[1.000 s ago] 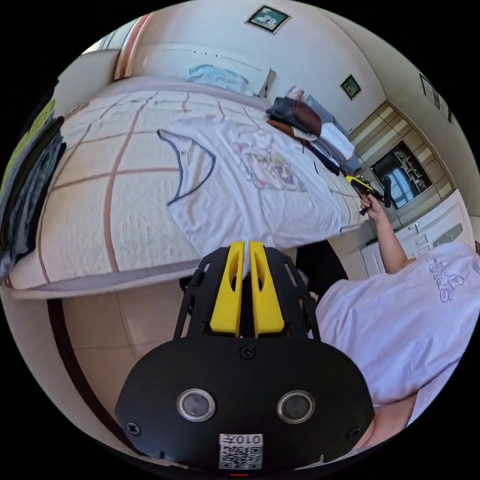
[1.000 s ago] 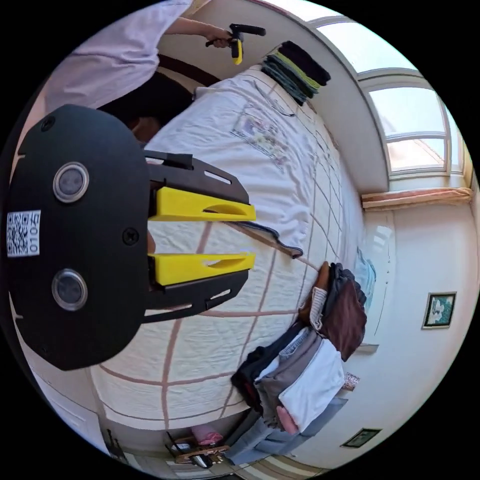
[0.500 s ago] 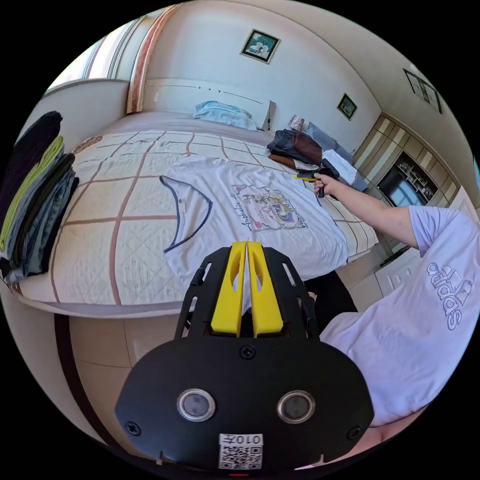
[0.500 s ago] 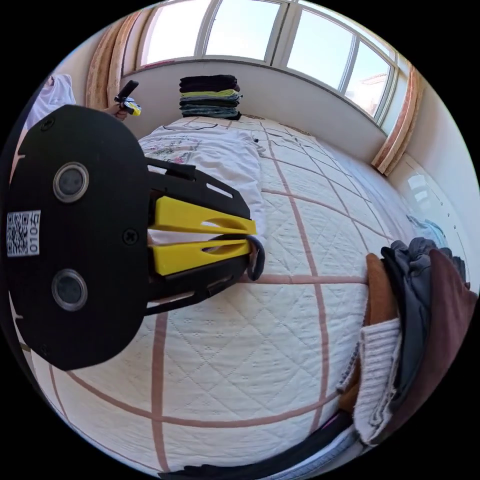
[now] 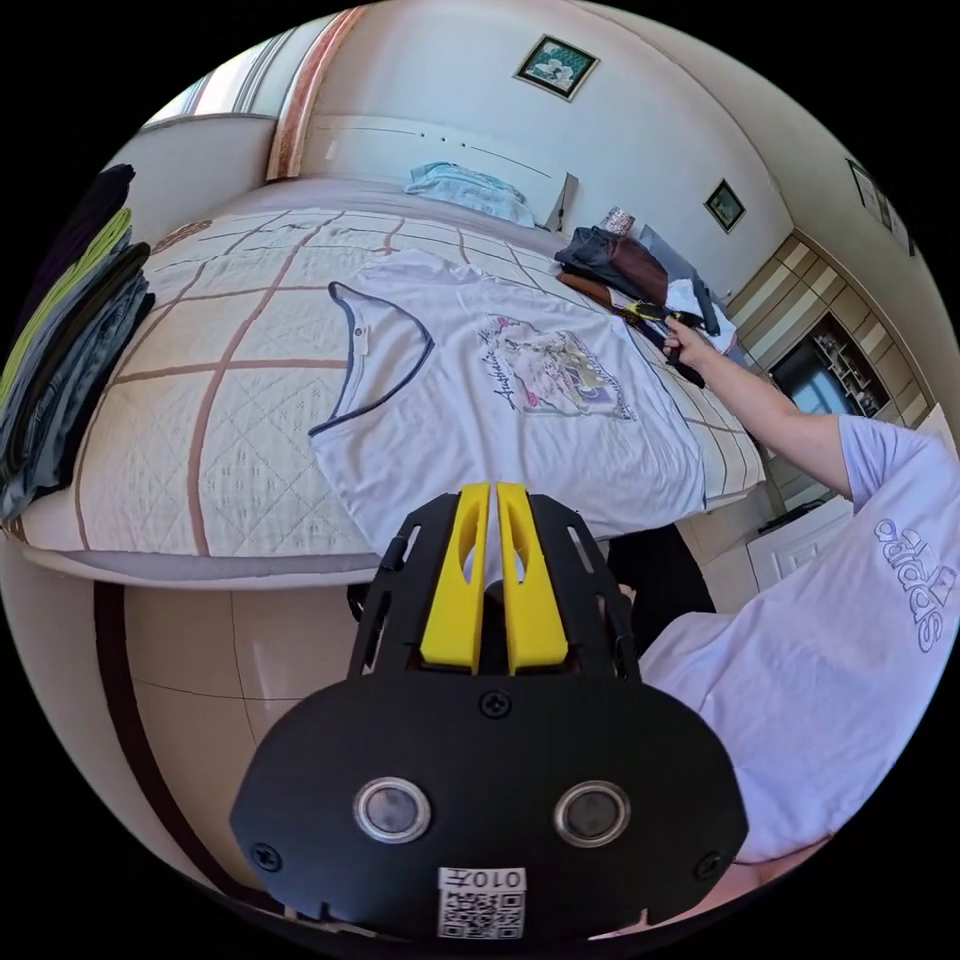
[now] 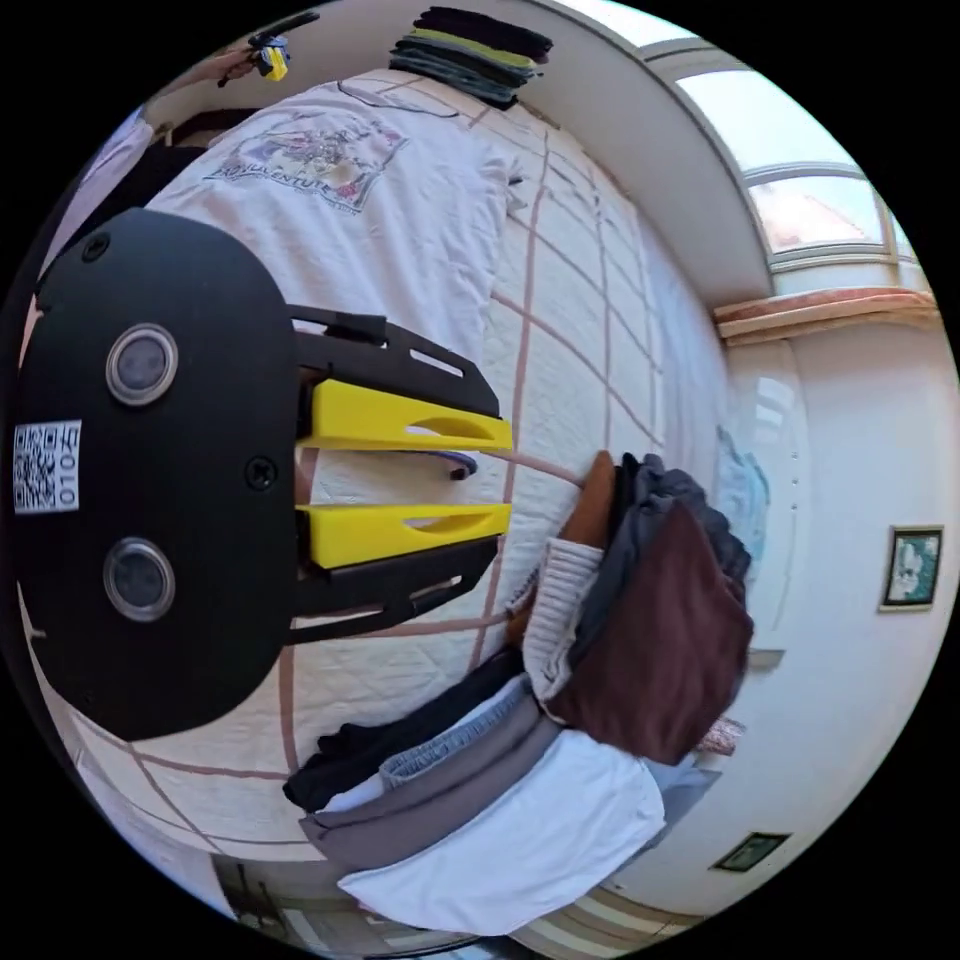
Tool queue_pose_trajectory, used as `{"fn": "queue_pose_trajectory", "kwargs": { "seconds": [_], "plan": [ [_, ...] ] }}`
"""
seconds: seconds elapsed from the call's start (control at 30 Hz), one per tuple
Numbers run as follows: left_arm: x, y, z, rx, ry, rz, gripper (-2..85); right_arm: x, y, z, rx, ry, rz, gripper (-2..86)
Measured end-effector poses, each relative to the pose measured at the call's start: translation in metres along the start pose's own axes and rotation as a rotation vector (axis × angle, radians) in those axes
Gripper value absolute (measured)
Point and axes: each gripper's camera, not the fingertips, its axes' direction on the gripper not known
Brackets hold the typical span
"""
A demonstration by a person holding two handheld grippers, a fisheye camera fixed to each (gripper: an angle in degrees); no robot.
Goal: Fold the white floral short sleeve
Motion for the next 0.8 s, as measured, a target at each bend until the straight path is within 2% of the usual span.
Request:
{"fn": "queue_pose_trajectory", "kwargs": {
  "seconds": [0.03,0.2,0.3,0.4,0.6,0.67,0.8],
  "plan": [
    [0.000,0.001,0.003,-0.002,-0.004,-0.008,1.7,-0.005,0.018,-0.022,-0.050,-0.092,-0.015,9.6],
    [0.008,0.006,0.020,0.017,-0.118,0.053,3.9,-0.035,0.158,-0.089,-0.143,-0.207,-0.100,11.0],
    [0.006,-0.009,0.017,0.093,-0.140,0.087,4.3,-0.037,0.228,-0.100,-0.200,-0.212,-0.005,10.5],
    [-0.008,-0.032,0.020,0.106,-0.140,0.078,4.2,-0.046,0.266,-0.119,-0.114,-0.289,0.099,9.4],
    [-0.037,-0.046,0.047,0.006,-0.190,0.027,2.5,-0.095,0.286,-0.124,-0.092,-0.049,0.087,6.6],
    [-0.046,-0.044,0.049,0.017,-0.158,0.015,1.5,-0.108,0.283,-0.131,-0.117,-0.020,0.047,5.2],
    [-0.052,-0.046,0.045,-0.048,-0.221,0.055,0.3,-0.111,0.274,-0.164,-0.171,-0.004,0.004,3.7]
  ]
}}
